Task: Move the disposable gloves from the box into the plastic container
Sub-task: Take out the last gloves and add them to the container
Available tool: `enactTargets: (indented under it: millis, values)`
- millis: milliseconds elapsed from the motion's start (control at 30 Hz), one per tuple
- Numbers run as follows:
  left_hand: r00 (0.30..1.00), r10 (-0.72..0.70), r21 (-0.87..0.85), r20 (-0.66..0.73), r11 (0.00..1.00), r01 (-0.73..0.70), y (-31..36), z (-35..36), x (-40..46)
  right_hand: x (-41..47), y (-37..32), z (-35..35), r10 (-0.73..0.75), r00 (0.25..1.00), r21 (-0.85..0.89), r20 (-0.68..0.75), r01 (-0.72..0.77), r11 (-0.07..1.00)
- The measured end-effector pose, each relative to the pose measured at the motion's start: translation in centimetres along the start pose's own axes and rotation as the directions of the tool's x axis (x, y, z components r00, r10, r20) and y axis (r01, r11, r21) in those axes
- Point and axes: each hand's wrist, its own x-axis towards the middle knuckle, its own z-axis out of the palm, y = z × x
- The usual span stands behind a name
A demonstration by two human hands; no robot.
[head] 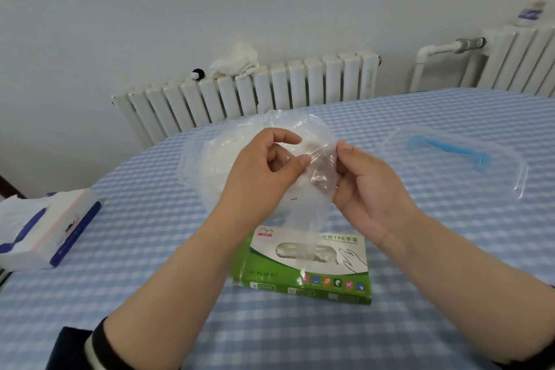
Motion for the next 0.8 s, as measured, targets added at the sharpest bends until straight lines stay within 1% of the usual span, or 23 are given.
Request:
enactTargets:
  millis: [67,100,133,200,234,267,334,400,500,534,567,634,701,734,801]
  values:
    - [1.0,0.011,0.039,0.001,0.999,-0.011,0.0,-0.5,0.1,0.0,0.0,-0.1,0.012,1.0,0.016,-0.002,-0.012,1.0]
    - [1.0,0.019,0.07,0.002,0.997,-0.019,-0.1,-0.7,0.0,-0.2,-0.1,-0.1,0.019,1.0,-0.011,0.024,-0.018,1.0]
    - [0.999,0.031,0.101,0.007,0.994,-0.031,0.0,-0.9,0.0,-0.4,-0.3,0.0,0.025,0.998,-0.083,0.061,-0.02,0.996]
    - [0.997,0.075,0.155,0.027,0.985,-0.079,0.1,-1.2,-0.3,-0.7,-0.2,0.2,0.055,0.989,-0.296,0.139,-0.011,0.955]
    - [0.994,0.097,0.178,0.042,0.979,-0.103,0.2,-1.3,-0.4,-0.8,0.1,0.2,0.072,0.987,-0.363,0.143,-0.016,0.932]
    - [0.992,0.109,0.192,0.055,0.974,-0.118,0.2,-1.4,-0.6,-0.7,0.3,0.1,0.075,0.991,-0.391,0.111,-0.026,0.92]
    - [0.992,0.109,0.181,0.06,0.976,-0.118,0.3,-1.6,-0.9,-0.3,0.6,0.0,0.048,0.999,-0.338,-0.001,-0.046,0.94]
    - [0.995,0.092,0.137,0.045,0.986,-0.098,0.2,-1.9,-1.3,-0.1,0.3,-0.3,0.029,0.996,-0.216,-0.087,-0.048,0.975]
    - [0.999,0.043,0.046,0.022,0.998,-0.044,-0.3,-2.0,-1.6,0.3,-0.5,-0.6,-0.029,0.991,-0.171,-0.133,0.005,0.985]
    - [0.999,0.025,0.018,0.024,1.0,-0.026,-0.4,-2.1,-1.6,0.3,-0.5,-0.6,-0.021,0.992,-0.164,-0.128,0.0,0.987]
    - [0.999,0.014,-0.005,0.034,1.0,-0.014,-0.6,-2.1,-1.7,0.3,-0.3,-0.5,0.014,0.995,-0.153,-0.101,-0.029,0.988]
    - [0.998,0.01,-0.028,0.067,1.0,-0.008,-0.6,-2.2,-1.8,0.1,-0.2,-0.3,0.151,0.988,-0.16,0.01,-0.148,0.976]
    - [0.995,0.012,-0.028,0.096,1.0,-0.009,-0.6,-2.3,-1.9,-0.4,-0.1,-0.1,0.283,0.947,-0.217,0.155,-0.247,0.944]
    - [0.994,0.012,-0.03,0.105,1.0,-0.009,-0.6,-2.3,-1.9,-0.7,-0.1,-0.1,0.313,0.928,-0.242,0.202,-0.262,0.934]
    - [0.993,0.021,-0.037,0.119,0.999,-0.017,-0.3,-2.4,-2.1,-0.8,0.0,-0.1,0.303,0.931,-0.274,0.206,-0.242,0.931]
